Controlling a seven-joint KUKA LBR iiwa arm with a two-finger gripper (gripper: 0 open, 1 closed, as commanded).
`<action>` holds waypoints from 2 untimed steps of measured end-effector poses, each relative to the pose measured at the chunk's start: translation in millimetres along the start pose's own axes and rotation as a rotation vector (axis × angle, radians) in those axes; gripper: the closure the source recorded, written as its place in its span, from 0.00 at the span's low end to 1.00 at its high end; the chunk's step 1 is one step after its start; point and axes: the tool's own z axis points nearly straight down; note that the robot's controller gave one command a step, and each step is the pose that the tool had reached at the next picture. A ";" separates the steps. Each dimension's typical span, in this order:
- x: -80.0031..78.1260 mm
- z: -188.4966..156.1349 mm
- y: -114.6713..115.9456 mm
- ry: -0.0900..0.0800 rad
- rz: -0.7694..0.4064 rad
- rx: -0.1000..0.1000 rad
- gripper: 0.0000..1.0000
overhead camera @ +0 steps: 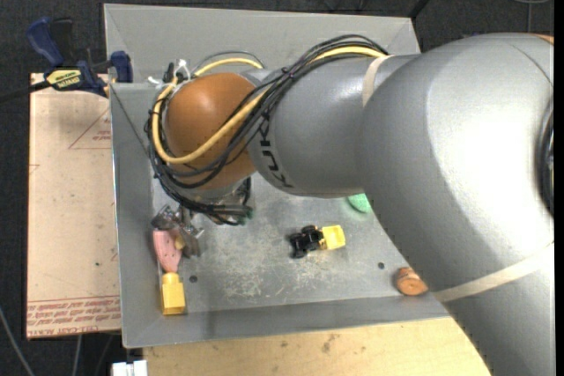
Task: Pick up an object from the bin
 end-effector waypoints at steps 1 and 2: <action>0.1 0.0 -0.1 0.000 0.001 0.000 1.00; -8.3 -133.7 -31.8 -0.002 -0.010 0.002 1.00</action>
Offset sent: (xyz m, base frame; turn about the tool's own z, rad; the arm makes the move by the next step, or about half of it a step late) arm 0.0280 -0.0168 0.1332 -0.0128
